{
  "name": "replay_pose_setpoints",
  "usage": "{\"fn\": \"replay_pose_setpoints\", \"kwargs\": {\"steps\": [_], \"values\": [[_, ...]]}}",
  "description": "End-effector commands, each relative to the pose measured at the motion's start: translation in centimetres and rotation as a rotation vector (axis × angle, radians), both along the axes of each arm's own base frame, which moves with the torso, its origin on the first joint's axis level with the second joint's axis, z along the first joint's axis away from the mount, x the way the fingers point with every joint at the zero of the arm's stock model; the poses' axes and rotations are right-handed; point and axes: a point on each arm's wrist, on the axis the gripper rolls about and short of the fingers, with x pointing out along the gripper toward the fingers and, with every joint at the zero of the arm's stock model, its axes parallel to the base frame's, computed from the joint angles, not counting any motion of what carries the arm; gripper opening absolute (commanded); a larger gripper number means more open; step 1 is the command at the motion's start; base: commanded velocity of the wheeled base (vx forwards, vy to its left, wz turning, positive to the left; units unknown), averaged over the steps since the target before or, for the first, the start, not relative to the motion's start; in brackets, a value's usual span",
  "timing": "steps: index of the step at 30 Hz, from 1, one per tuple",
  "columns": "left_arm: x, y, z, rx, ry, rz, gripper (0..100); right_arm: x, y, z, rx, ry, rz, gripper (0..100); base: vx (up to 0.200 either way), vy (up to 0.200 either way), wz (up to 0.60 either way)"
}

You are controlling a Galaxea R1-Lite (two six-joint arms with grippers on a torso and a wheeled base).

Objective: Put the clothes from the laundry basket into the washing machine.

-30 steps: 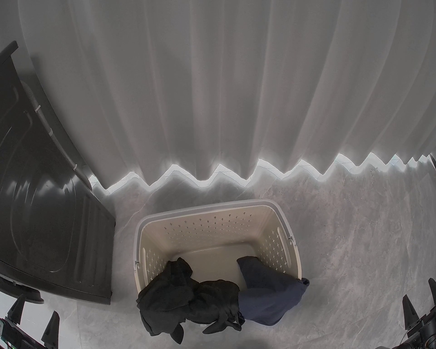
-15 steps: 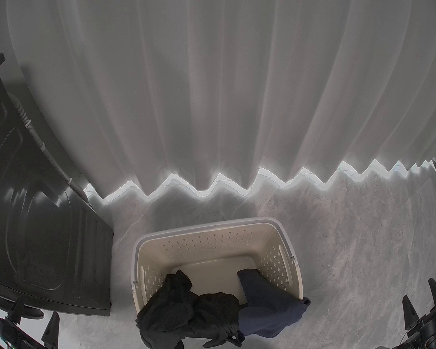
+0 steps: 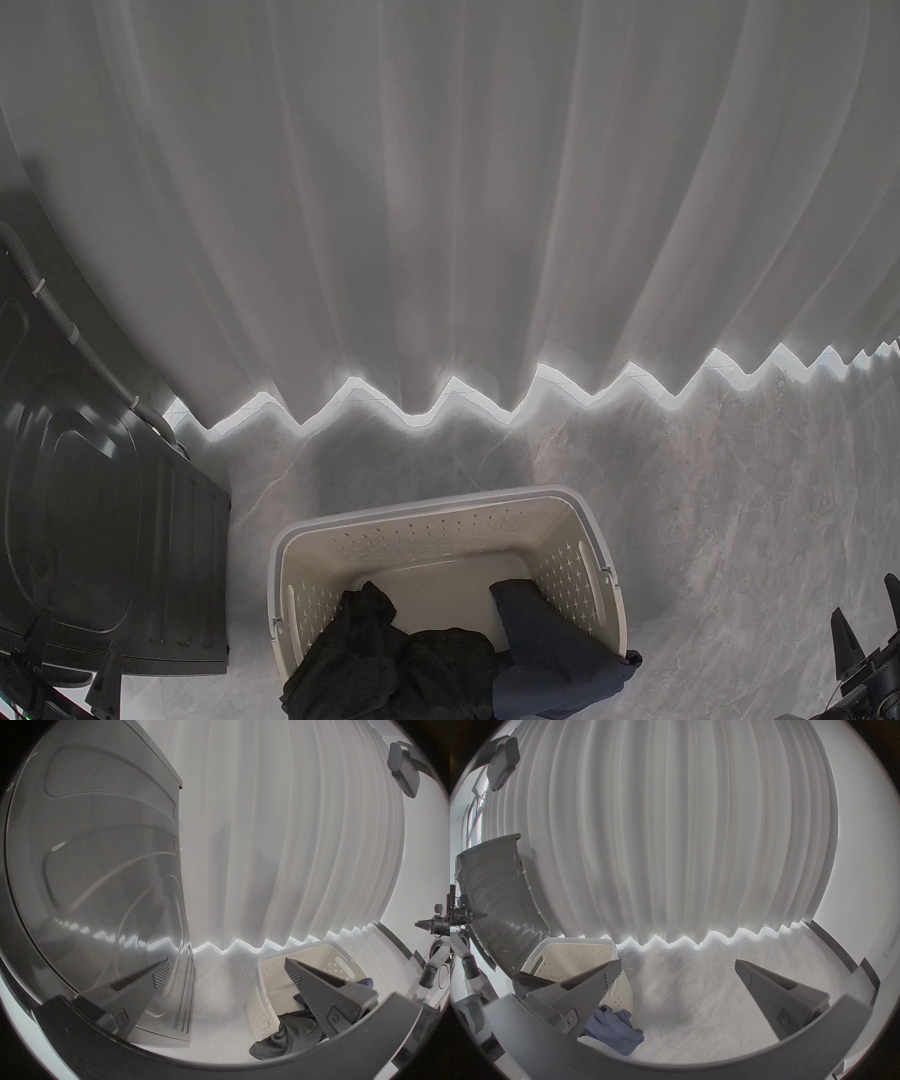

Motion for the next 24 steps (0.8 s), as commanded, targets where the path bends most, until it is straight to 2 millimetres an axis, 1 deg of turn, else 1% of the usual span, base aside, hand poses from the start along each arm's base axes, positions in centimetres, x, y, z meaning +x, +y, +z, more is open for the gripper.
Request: {"fn": "replay_pose_setpoints", "kwargs": {"steps": [1, 4, 24], "values": [[-0.02, 0.0, -0.49, -0.001, -0.002, 0.0, 100, 0.0, 0.0, -0.52, 0.0, 0.001, 0.002, 100, 0.2, 0.0, 0.0], [-0.03, 0.0, -0.45, -0.001, -0.003, 0.0, 100, 0.0, 0.0, -0.52, 0.0, 0.001, 0.002, 100, 0.2, 0.0, 0.0], [-0.02, 0.0, -0.49, -0.001, -0.002, 0.0, 100, 0.0, 0.0, -0.54, 0.0, 0.002, 0.002, 100, 0.0, 0.0, 0.0]]}}
